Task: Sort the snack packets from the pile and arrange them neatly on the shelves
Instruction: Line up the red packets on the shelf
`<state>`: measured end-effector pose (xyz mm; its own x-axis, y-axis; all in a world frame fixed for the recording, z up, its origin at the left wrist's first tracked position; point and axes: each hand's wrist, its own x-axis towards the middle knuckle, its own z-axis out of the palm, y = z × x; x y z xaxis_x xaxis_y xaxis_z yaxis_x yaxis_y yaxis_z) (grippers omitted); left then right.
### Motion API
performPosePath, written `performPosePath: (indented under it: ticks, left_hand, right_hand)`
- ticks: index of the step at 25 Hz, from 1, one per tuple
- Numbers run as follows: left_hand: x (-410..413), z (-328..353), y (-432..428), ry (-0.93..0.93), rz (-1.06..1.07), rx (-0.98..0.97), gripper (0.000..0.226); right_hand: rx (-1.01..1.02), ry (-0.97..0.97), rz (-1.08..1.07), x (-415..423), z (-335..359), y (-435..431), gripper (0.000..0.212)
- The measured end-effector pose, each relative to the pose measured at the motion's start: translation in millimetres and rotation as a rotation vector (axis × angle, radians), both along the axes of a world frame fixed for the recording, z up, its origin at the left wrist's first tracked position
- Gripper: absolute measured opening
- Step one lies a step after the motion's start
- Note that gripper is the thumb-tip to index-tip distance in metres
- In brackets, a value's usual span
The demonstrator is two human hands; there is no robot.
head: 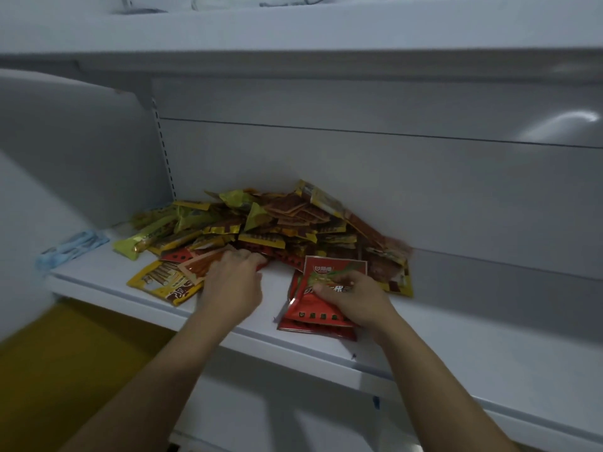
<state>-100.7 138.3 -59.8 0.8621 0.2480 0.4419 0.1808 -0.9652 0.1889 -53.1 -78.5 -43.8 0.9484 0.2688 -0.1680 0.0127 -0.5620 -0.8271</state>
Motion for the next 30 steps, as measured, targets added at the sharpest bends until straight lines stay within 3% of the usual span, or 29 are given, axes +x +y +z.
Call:
performPosePath:
  ticks: [2, 4, 10, 13, 20, 25, 28, 30]
  left_hand:
    - [5, 3, 13, 0.079, 0.084, 0.189, 0.033]
    - [9, 2, 16, 0.157, 0.135, 0.273, 0.034]
    - [16, -6, 9, 0.111, 0.171, 0.365, 0.021]
    - [12, -4, -12, 0.069, 0.097, 0.301, 0.012]
    - [-18, -4, -68, 0.011, -0.184, -0.088, 0.017]
    - [-28, -6, -88, 0.056, -0.393, -0.238, 0.036]
    - [-23, -3, -73, -0.02, -0.215, -0.184, 0.032]
    - [-20, -2, -61, 0.095, -0.038, -0.088, 0.036]
  right_hand:
    - [-0.099, -0.058, 0.022, 1, -5, 5, 0.09]
    - [-0.113, -0.064, 0.016, 2, -8, 7, 0.1]
    - [-0.074, -0.038, 0.003, -3, -3, 9, 0.09]
    - [-0.037, -0.079, -0.012, -2, 1, 2, 0.077]
    - [0.199, 0.027, -0.022, 11, 12, -48, 0.066]
    - [0.341, 0.018, -0.076, 12, 28, -72, 0.064]
    - [0.479, -0.021, -0.09, 7, 41, -82, 0.065]
    - [0.637, -0.02, -0.091, 5, 47, -81, 0.067]
